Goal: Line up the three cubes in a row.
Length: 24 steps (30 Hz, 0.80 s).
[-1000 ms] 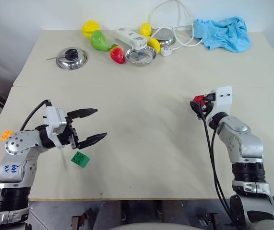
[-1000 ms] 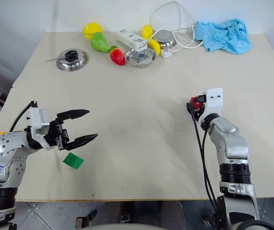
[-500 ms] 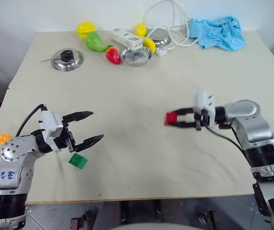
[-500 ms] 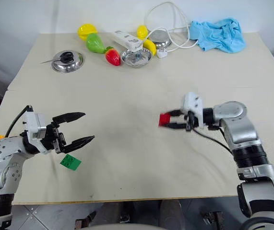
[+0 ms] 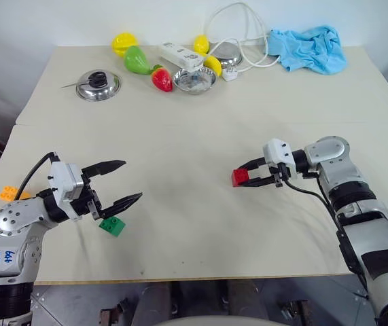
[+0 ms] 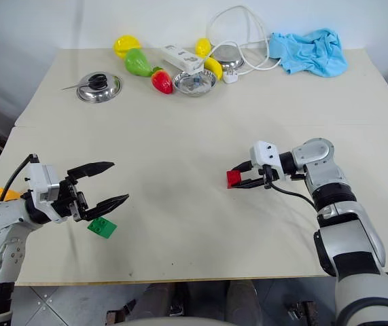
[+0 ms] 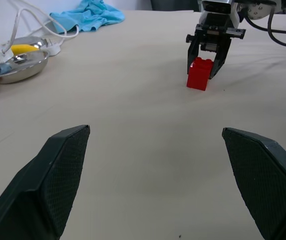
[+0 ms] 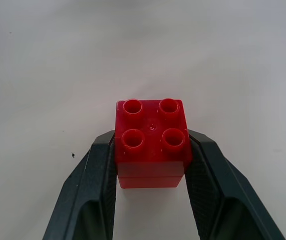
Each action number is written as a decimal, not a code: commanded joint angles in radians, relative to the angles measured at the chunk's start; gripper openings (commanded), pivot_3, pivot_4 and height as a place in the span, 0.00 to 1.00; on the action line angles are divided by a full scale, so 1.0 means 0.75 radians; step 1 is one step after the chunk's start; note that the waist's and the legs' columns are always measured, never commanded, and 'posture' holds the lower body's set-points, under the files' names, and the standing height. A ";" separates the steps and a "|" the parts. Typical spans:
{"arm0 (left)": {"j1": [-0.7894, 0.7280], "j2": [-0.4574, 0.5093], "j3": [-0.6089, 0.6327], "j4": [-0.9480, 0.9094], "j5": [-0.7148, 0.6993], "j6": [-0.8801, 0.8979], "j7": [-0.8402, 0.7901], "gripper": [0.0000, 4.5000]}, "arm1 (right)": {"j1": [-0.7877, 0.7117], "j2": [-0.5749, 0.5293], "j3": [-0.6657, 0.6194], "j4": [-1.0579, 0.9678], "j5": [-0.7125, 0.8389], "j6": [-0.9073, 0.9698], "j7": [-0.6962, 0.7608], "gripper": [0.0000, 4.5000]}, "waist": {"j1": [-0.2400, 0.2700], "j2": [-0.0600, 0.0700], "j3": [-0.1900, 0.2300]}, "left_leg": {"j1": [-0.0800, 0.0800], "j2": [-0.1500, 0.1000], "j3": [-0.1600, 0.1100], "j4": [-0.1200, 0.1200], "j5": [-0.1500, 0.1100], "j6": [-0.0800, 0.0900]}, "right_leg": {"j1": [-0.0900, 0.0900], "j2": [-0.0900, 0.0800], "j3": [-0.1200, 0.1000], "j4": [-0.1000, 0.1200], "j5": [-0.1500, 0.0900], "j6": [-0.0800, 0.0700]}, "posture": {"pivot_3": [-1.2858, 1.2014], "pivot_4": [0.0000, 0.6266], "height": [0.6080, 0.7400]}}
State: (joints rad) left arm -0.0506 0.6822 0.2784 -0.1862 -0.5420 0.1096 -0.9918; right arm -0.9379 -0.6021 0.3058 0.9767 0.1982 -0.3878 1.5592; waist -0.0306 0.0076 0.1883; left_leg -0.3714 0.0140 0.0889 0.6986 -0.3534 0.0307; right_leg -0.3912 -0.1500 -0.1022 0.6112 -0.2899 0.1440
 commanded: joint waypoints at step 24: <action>1.053 -0.584 0.830 -0.048 -0.096 -0.262 0.335 1.00 | 0.913 -0.080 -0.399 -1.279 0.656 0.371 -0.131 0.99 | 0.042 -0.007 -0.002 | 0.000 0.002 0.003 -0.001 -0.022 -0.001 | -0.001 -0.012 -0.003 -0.019 0.000 -0.001 | 0.52 0.24 1.00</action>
State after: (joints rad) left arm 0.6968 0.2479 0.8573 -0.2194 -0.5907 -0.0499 -0.7259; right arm -0.2764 -0.6731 0.0503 0.0533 0.6946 -0.0819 1.4772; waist 0.0009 0.0025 0.1867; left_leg -0.3715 0.0156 0.0912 0.6981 -0.3704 0.0297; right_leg -0.3917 -0.1589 -0.1045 0.5968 -0.2901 0.1432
